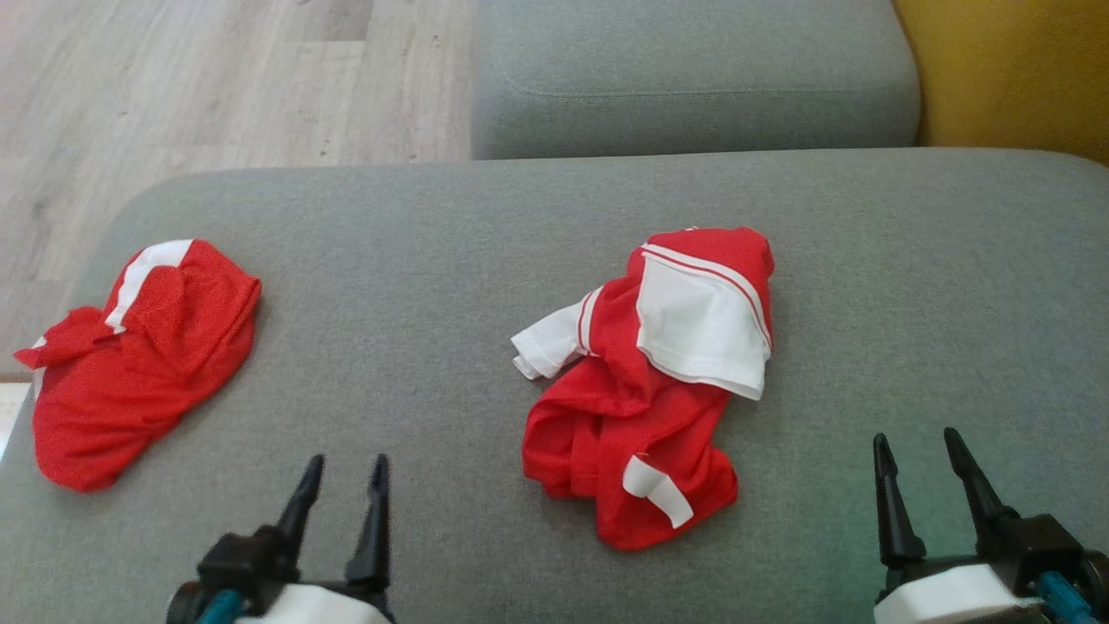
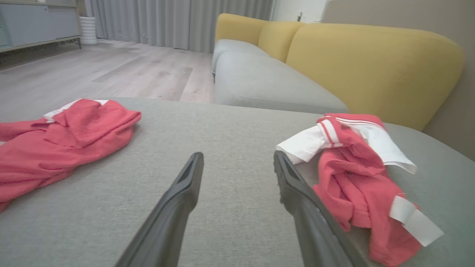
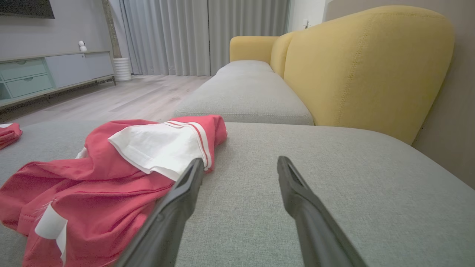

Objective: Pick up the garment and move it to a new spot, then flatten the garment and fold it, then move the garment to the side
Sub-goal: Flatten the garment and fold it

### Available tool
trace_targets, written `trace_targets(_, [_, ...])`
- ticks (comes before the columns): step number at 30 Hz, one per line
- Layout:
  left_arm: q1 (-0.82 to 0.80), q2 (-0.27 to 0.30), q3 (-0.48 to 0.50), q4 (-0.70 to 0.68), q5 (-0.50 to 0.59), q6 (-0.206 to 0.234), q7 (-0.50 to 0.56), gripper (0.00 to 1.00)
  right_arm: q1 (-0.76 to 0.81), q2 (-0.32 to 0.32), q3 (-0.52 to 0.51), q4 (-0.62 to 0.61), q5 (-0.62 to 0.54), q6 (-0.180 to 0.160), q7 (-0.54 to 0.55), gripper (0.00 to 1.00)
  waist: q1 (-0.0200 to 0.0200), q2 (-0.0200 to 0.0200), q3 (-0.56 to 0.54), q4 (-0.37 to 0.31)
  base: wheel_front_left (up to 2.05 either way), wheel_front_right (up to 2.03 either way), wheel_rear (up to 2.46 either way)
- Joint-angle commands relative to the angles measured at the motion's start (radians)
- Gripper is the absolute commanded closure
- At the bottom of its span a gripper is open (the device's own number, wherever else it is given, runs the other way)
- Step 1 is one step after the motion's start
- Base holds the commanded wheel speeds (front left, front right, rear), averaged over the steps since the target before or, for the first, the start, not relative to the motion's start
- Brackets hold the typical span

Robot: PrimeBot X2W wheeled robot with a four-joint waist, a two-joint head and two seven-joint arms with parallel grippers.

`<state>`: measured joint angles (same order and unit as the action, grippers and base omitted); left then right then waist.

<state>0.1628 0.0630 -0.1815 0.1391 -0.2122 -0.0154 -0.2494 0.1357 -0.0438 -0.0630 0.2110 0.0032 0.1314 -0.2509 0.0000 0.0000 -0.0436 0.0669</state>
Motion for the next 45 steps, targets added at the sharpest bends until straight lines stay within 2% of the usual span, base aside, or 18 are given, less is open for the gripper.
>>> trace_targets(1, [-0.056,-0.008,-0.003,-0.042,0.008,-0.023,-0.012,0.0,-0.041,-0.007,0.029,-0.027,0.008,-0.001,-0.011,0.0,0.0,0.0,0.004,-0.013,0.0,0.0,0.0])
trace_targets(5, [-0.088,-0.012,-0.118,-0.029,0.0,-0.052,-0.012,0.0,-0.052,-0.007,0.039,-0.028,0.015,-0.001,-0.011,0.0,0.0,0.0,0.009,-0.04,0.0,0.0,0.0])
trace_targets(8, [-0.115,-0.012,-0.234,0.021,-0.086,-0.066,0.024,0.0,-0.057,-0.007,0.05,-0.03,0.023,-0.001,-0.011,0.0,0.0,0.0,0.014,-0.064,0.0,0.0,0.0])
trace_targets(10, [-0.127,-0.012,-0.269,0.039,-0.109,-0.066,0.039,0.0,-0.059,-0.007,0.054,-0.03,0.026,-0.001,-0.011,0.0,0.0,0.0,0.017,-0.075,0.0,0.0,0.0])
trace_targets(17, [-0.217,-0.013,-0.41,0.211,-0.229,-0.018,0.112,0.0,-0.086,-0.007,0.095,-0.042,0.042,-0.001,-0.011,0.0,0.0,0.0,0.046,-0.155,0.0,0.0,0.0])
trace_targets(22, [-0.288,-0.013,-0.461,0.328,-0.287,0.019,0.113,0.0,-0.107,-0.006,0.117,-0.058,0.051,-0.001,-0.011,0.0,0.0,0.0,0.083,-0.206,0.0,0.0,0.0])
trace_targets(29, [-0.358,-0.013,-0.515,0.426,-0.363,0.037,0.079,0.0,-0.124,-0.006,0.118,-0.064,0.06,-0.001,-0.011,0.0,0.0,0.0,0.111,-0.242,0.0,0.0,0.0])
trace_targets(30, [-0.365,-0.013,-0.524,0.437,-0.372,0.038,0.076,0.15,-0.124,-0.006,0.118,-0.064,0.061,-0.001,-0.011,0.0,0.0,0.0,0.113,-0.244,0.0,0.0,0.0])
trace_targets(32, [-0.379,-0.013,-0.541,0.455,-0.392,0.036,0.07,0.62,-0.124,-0.006,0.118,-0.064,0.062,-0.001,-0.011,0.0,0.0,0.0,0.114,-0.247,0.0,0.0,0.0])
trace_targets(33, [-0.386,-0.013,-0.549,0.463,-0.401,0.035,0.067,1.0,-0.124,-0.006,0.117,-0.064,0.062,-0.001,-0.011,0.0,0.0,0.0,0.114,-0.247,0.0,0.0,0.0])
trace_targets(40, [-0.424,-0.01,-0.576,0.446,-0.443,0.041,0.105,1.0,-0.124,-0.006,0.112,-0.061,0.067,-0.001,-0.011,0.0,0.0,0.0,0.103,-0.246,0.0,0.0,0.0])
trace_targets(43, [-0.432,0.031,-0.557,0.332,-0.464,0.055,0.17,1.0,-0.118,-0.006,0.105,-0.063,0.068,-0.001,-0.011,0.0,0.0,0.0,0.096,-0.239,0.0,0.0,0.0])
trace_targets(45, [-0.442,0.094,-0.54,0.199,-0.469,0.072,0.233,1.0,-0.112,-0.006,0.101,-0.065,0.073,-0.001,-0.011,0.0,0.0,0.0,0.09,-0.232,0.0,0.0,0.0])
